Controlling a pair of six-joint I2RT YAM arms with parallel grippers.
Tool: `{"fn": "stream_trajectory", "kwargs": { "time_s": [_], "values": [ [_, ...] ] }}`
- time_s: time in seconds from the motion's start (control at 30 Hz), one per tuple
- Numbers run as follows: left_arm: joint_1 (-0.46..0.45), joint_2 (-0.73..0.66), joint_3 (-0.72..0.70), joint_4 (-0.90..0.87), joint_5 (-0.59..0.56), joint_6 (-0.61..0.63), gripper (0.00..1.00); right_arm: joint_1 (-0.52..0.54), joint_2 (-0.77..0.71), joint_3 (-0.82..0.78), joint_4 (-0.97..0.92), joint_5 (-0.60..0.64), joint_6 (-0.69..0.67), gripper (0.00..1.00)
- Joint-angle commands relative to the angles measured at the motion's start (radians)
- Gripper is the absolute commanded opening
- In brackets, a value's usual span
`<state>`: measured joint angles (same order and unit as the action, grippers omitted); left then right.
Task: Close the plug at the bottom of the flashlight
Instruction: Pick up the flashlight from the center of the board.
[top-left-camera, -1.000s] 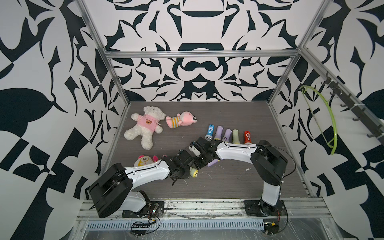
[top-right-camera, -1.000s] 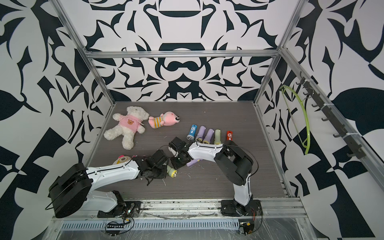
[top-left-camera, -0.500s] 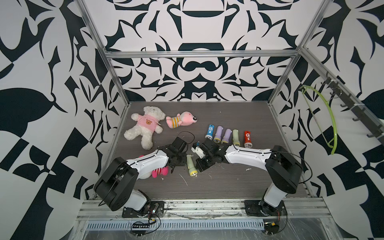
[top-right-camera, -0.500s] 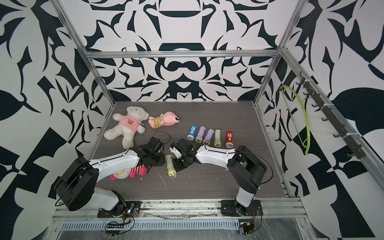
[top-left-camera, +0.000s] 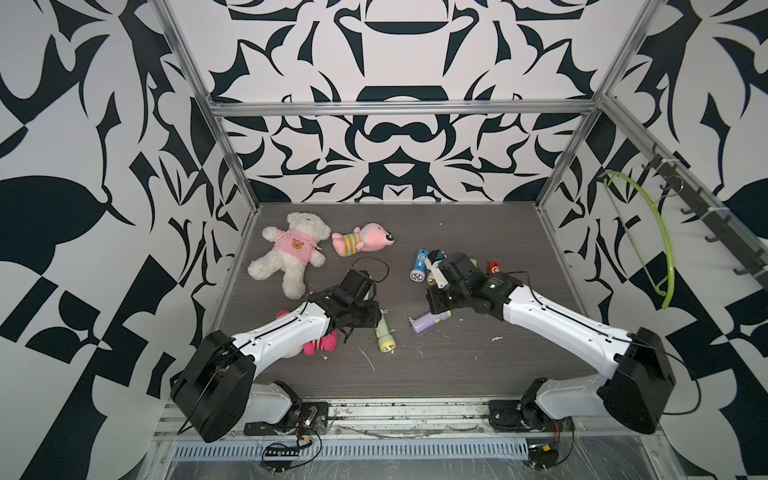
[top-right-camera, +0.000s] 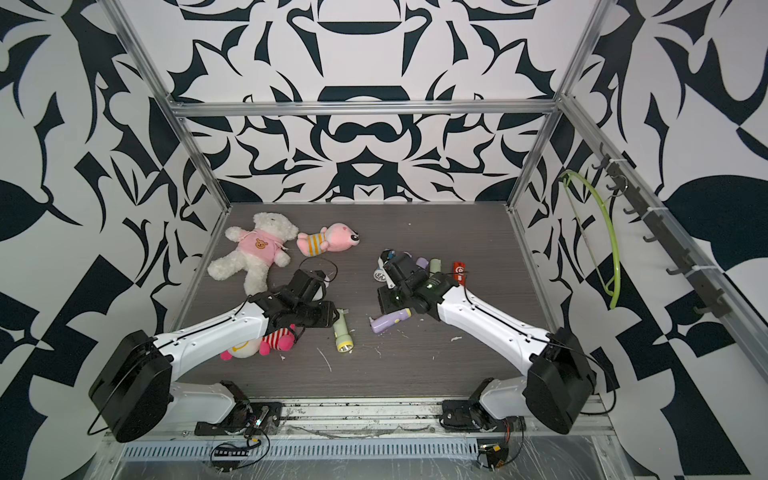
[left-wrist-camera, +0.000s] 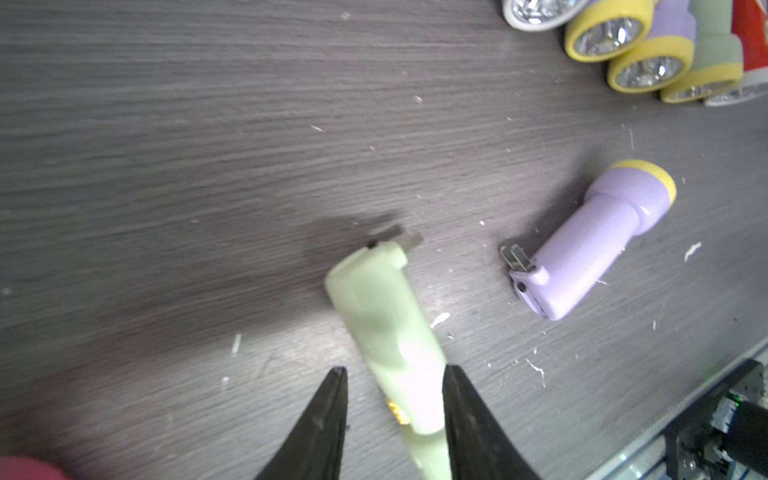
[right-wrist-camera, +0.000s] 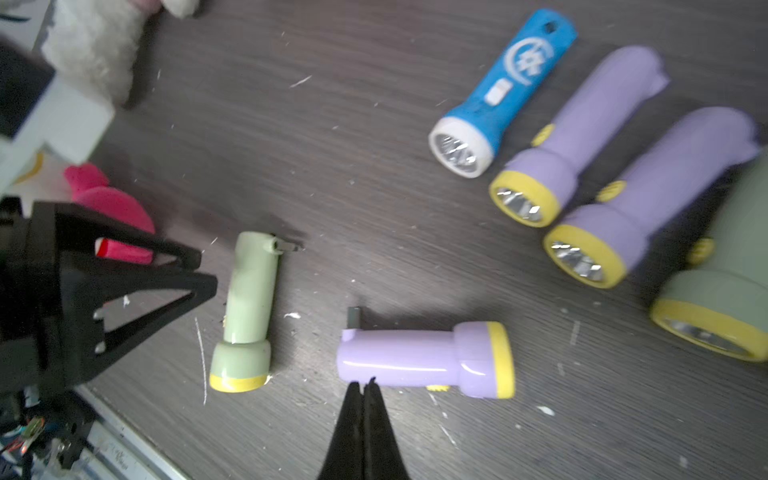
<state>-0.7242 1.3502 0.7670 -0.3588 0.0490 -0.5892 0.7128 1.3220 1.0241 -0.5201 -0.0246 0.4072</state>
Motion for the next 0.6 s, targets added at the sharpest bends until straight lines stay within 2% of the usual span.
{"fn": "stream_trajectory", "kwargs": {
  "time_s": [0.0,0.07,0.13,0.4,0.57],
  "values": [
    [-0.021,0.023,0.025,-0.042,-0.008,-0.019,0.44,-0.015,-0.053,-0.018,-0.012,0.054,0.009,0.16],
    [-0.024,0.038,0.017,-0.04,-0.011,-0.03,0.44,-0.017,-0.088,-0.035,0.008,0.071,0.014,0.25],
    [-0.031,0.055,0.014,-0.043,-0.024,-0.034,0.45,-0.018,-0.127,-0.058,0.043,0.071,0.01,0.27],
    [-0.053,0.12,0.028,-0.04,-0.063,-0.049,0.45,-0.018,-0.241,-0.107,0.064,0.141,-0.002,0.29],
    [-0.061,0.168,0.051,-0.022,-0.064,-0.048,0.45,-0.017,-0.24,-0.114,0.028,0.171,0.005,0.24]
  ]
}}
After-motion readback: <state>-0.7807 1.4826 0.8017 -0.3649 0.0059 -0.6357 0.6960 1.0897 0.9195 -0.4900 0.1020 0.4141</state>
